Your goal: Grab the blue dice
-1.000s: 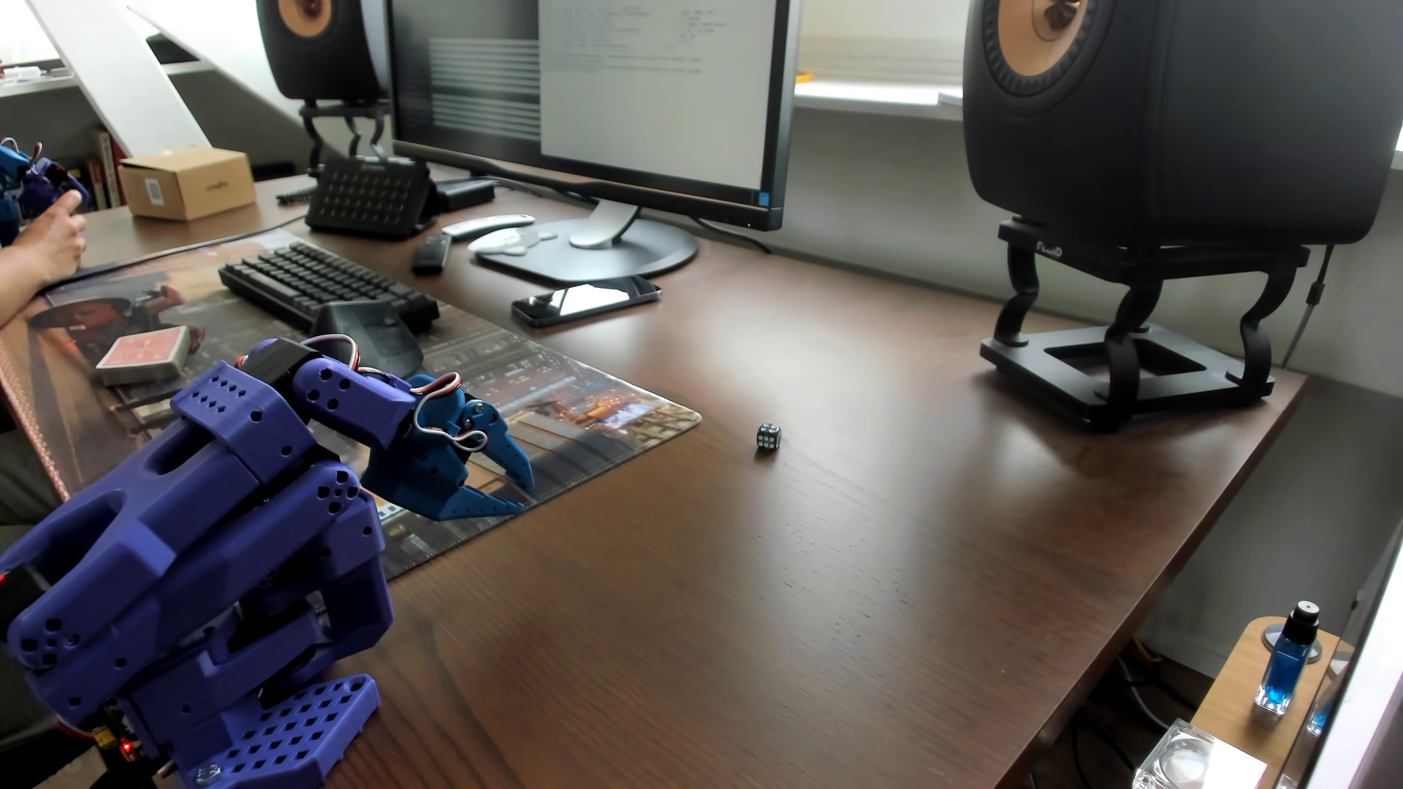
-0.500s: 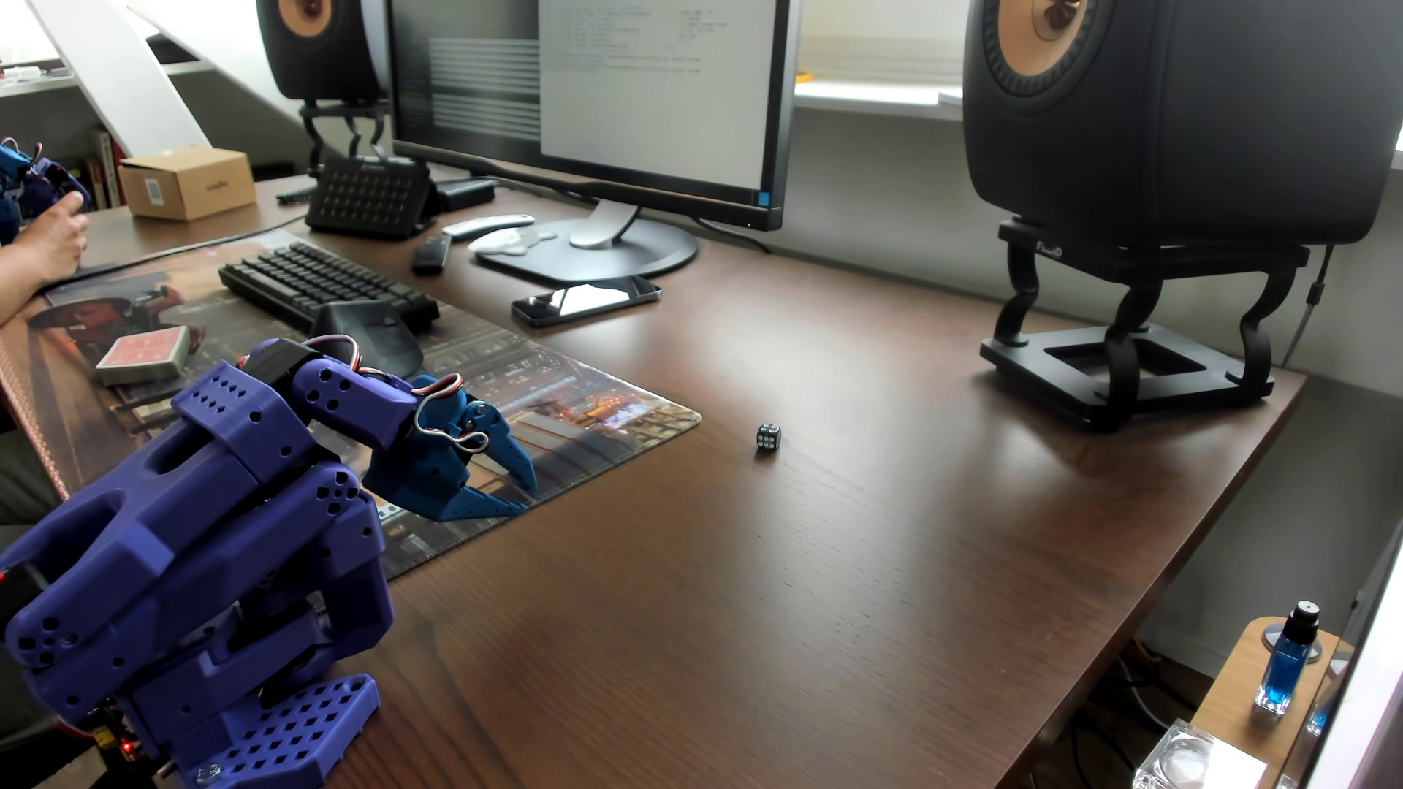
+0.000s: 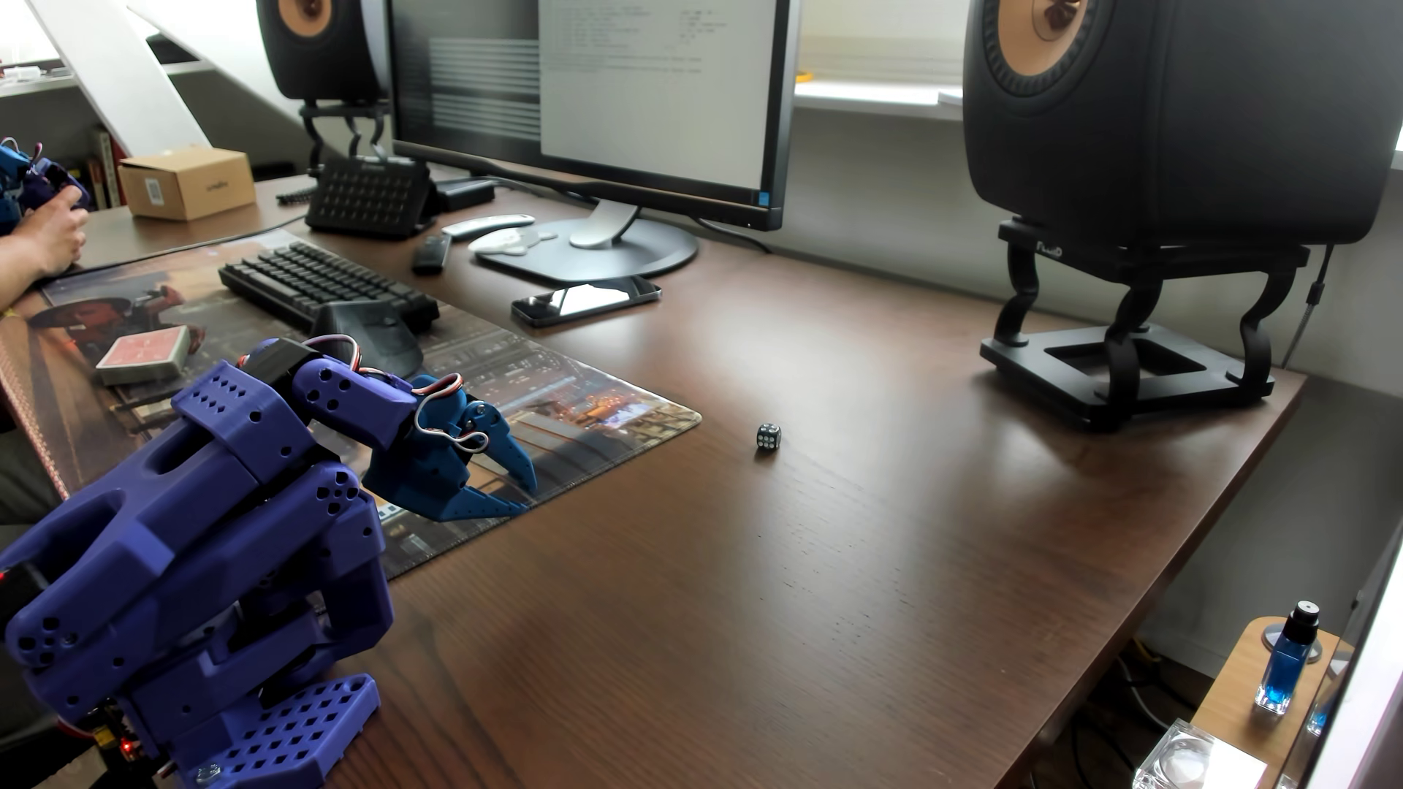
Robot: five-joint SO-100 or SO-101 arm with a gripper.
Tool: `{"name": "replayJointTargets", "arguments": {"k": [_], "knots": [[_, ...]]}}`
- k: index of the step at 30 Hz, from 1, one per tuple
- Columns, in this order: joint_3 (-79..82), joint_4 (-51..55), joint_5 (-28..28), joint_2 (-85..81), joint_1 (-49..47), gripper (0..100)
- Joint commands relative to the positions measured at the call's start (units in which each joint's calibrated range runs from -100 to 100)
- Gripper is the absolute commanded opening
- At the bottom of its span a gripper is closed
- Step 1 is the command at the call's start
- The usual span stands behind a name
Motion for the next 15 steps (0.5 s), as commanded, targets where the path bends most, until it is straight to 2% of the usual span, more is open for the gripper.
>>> {"name": "replayJointTargets", "arguments": {"k": [1,11,15], "knots": [[-0.8,0.3,-0.3,-0.8,0.3,5],[-1.2,0.2,1.0,-0.8,0.7,5],[-9.9,1.1,3.4,-0.5,4.8,5]]}}
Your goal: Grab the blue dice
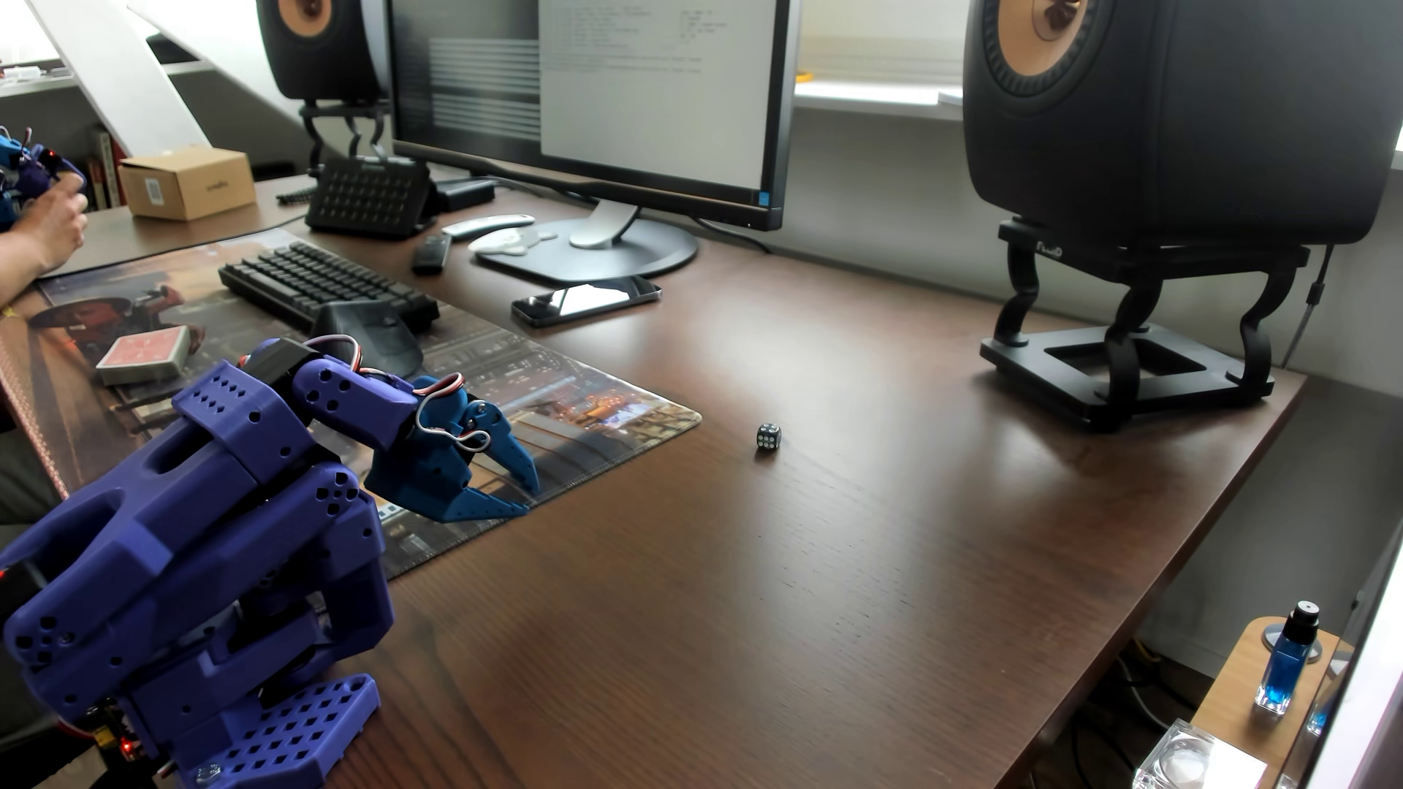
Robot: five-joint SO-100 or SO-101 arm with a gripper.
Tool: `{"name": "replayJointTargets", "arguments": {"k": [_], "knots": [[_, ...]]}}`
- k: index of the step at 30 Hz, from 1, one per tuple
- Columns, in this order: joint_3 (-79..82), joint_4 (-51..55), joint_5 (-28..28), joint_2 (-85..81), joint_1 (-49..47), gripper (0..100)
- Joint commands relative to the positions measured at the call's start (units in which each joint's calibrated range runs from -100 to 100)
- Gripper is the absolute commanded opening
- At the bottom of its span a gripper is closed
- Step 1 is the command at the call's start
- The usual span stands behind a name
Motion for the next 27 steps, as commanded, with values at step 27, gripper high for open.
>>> {"name": "replayJointTargets", "arguments": {"k": [27], "knots": [[-134.4,24.8,18.1,108.5,-3.1,10]]}}
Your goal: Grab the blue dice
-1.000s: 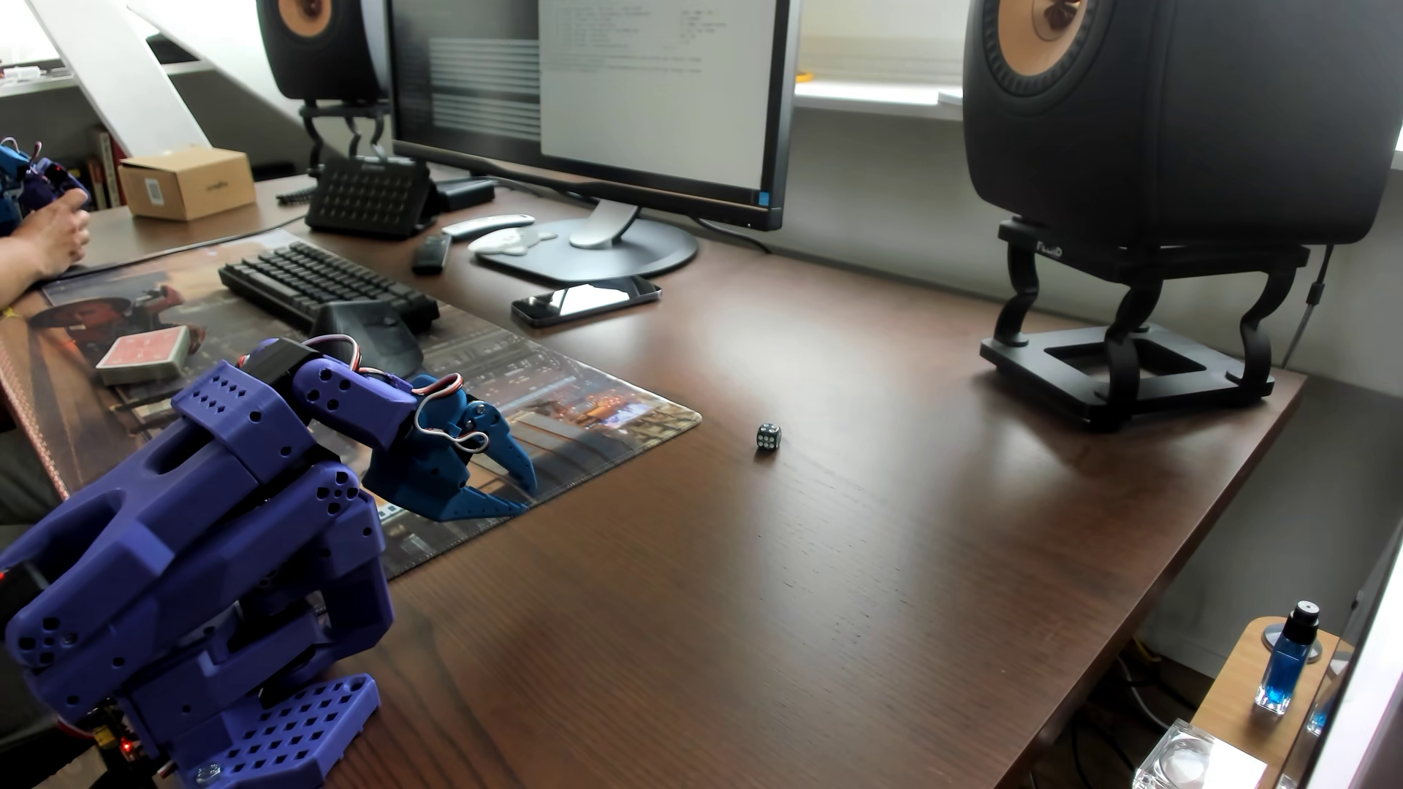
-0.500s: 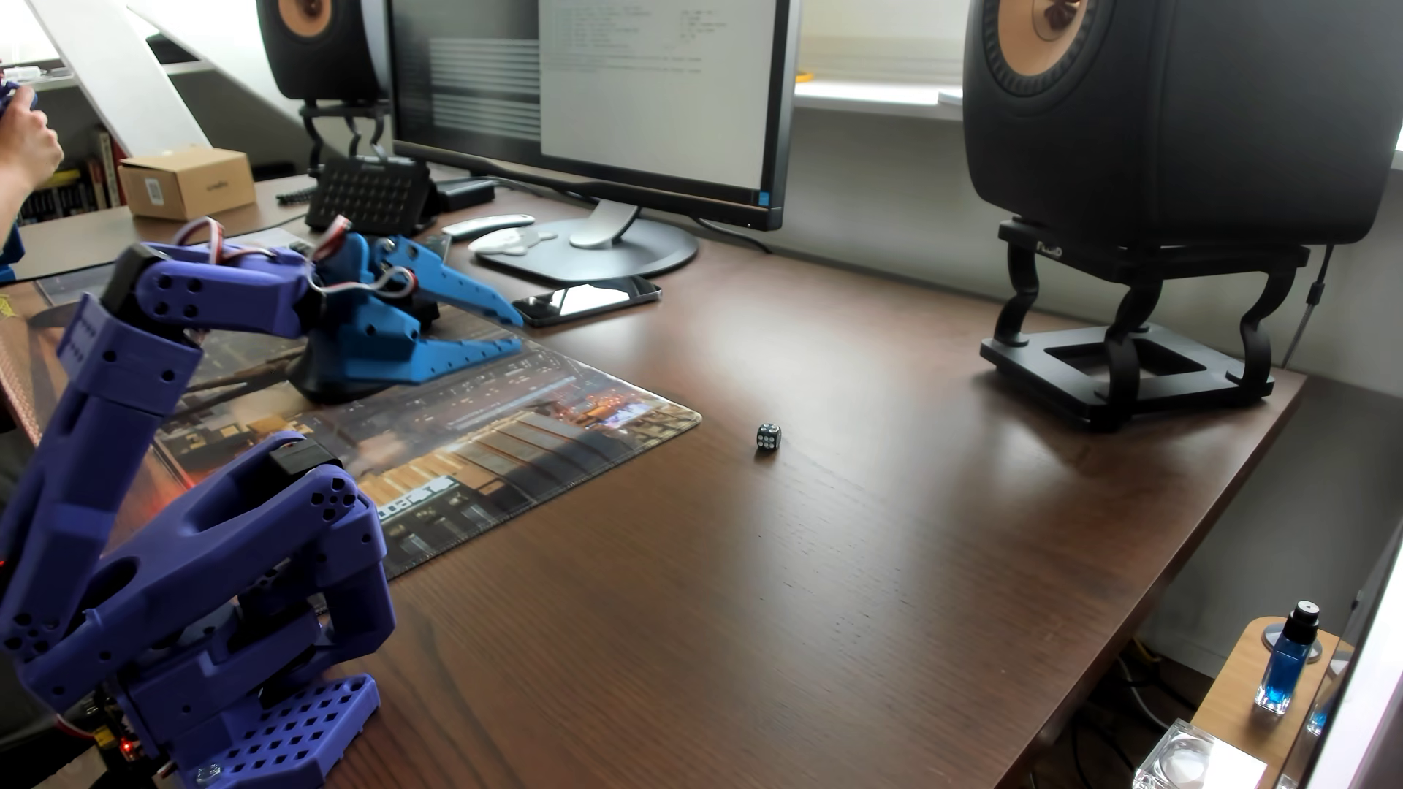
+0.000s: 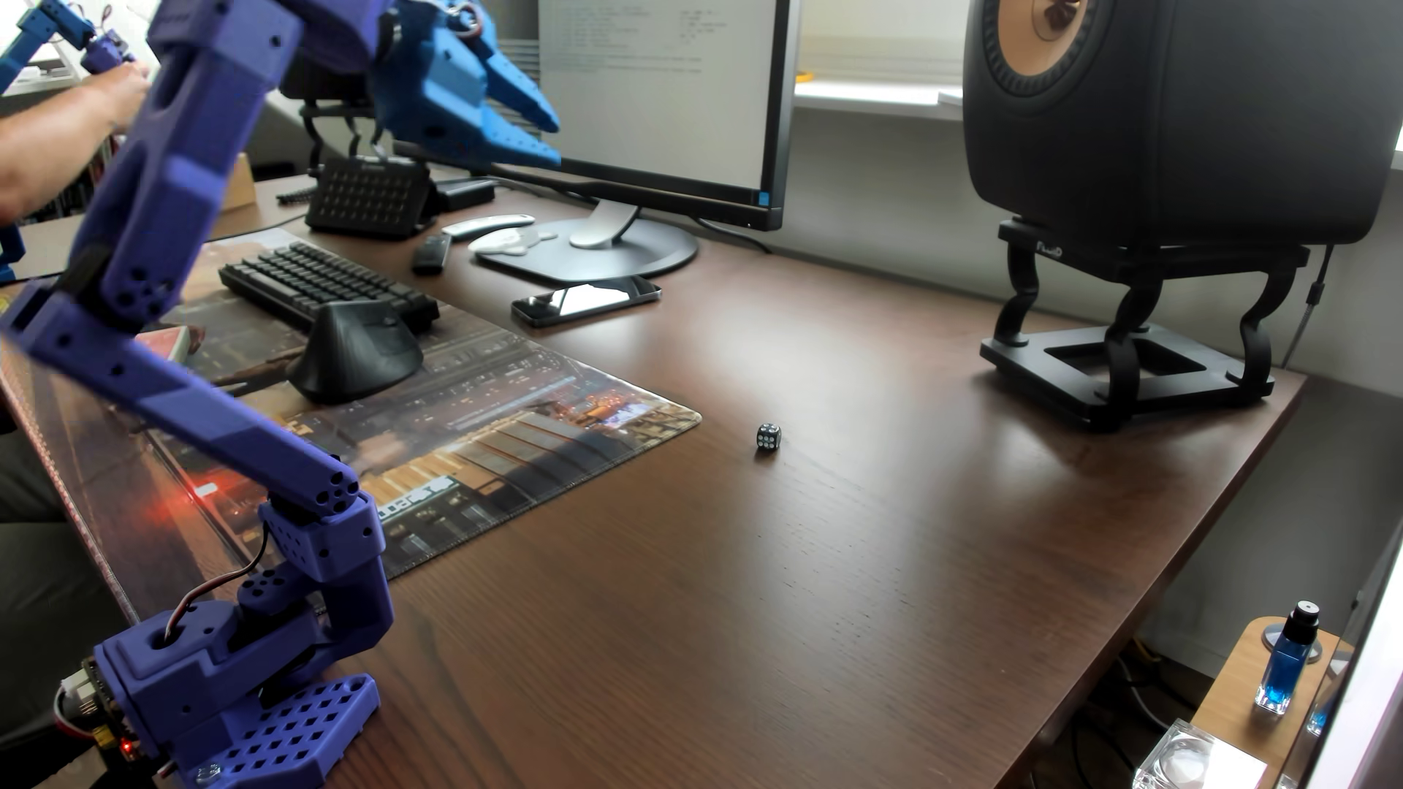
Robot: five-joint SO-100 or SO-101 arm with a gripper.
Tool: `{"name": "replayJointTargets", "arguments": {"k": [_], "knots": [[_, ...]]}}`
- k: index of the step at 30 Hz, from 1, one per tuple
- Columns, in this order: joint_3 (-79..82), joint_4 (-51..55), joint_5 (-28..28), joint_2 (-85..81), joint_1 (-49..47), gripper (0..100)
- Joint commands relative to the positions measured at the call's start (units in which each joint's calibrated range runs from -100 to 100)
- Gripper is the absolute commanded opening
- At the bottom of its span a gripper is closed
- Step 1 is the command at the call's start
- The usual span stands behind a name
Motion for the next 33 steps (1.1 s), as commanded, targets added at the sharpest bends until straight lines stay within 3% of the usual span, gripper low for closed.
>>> {"name": "replayJointTargets", "arguments": {"k": [1,5,13,29,33], "knots": [[-26.5,7.5,0.8,34.9,-1.5,10],[-30.1,11.1,0.8,46.3,-3.6,10],[-33.5,8.4,1.4,58.3,-3.8,10],[-37.3,8.1,1.0,61.5,-3.8,10],[-44.4,8.1,0.9,64.6,-4.3,10]]}}
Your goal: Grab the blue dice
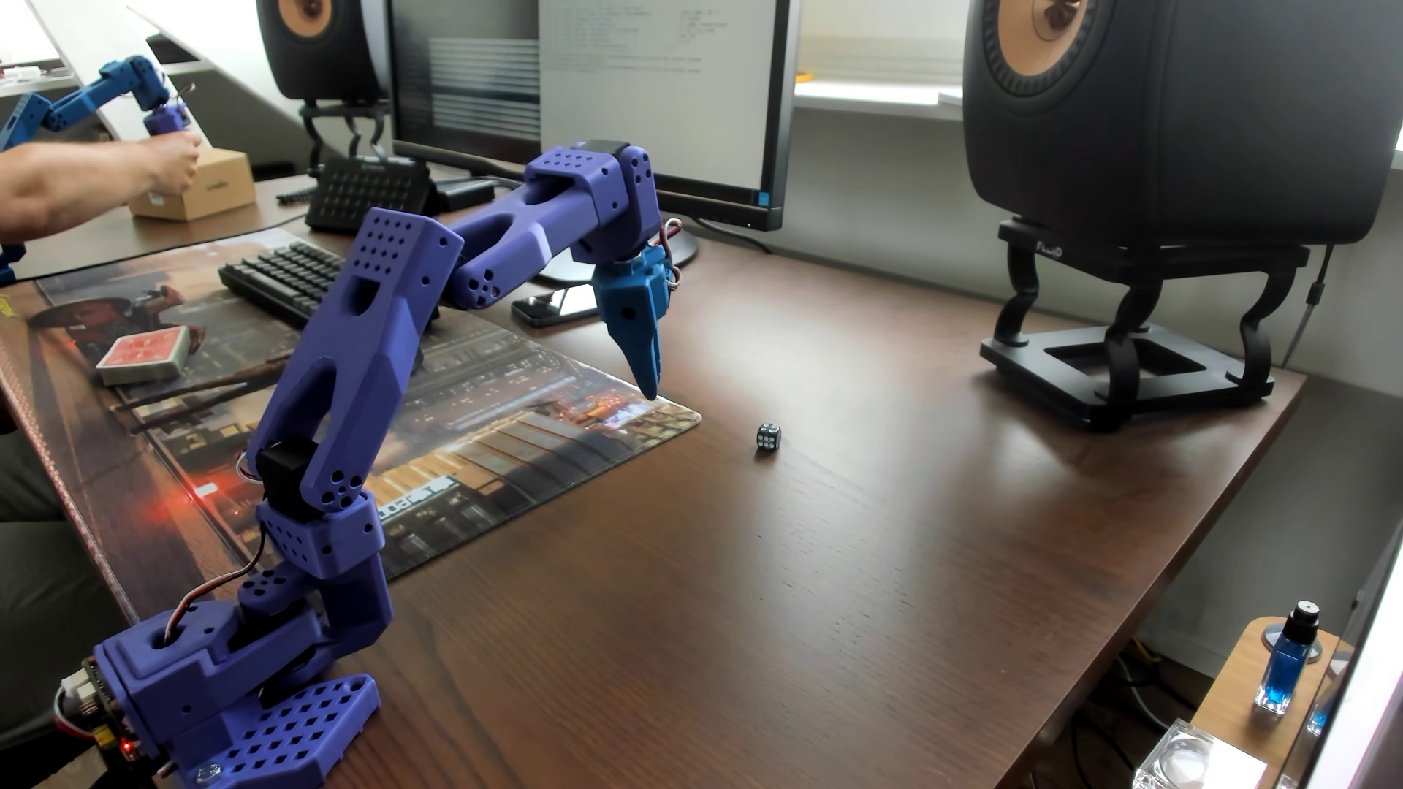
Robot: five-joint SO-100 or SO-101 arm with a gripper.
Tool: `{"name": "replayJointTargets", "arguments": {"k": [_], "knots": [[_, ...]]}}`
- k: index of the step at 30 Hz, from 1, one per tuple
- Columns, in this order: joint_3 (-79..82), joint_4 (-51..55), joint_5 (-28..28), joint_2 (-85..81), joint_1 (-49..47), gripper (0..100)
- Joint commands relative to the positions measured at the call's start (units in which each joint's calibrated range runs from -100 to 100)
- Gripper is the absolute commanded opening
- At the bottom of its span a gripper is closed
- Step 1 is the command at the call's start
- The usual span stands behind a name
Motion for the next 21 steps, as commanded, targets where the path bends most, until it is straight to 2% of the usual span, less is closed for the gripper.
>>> {"name": "replayJointTargets", "arguments": {"k": [1,7,17,21], "knots": [[-13.2,-0.5,-0.2,2.7,-0.4,10],[-30.5,-0.4,0.2,14.8,1.3,10],[-31.8,-0.6,0.2,16.8,0.2,10],[-36.3,-4.2,-1.0,17.1,2.0,10]]}}
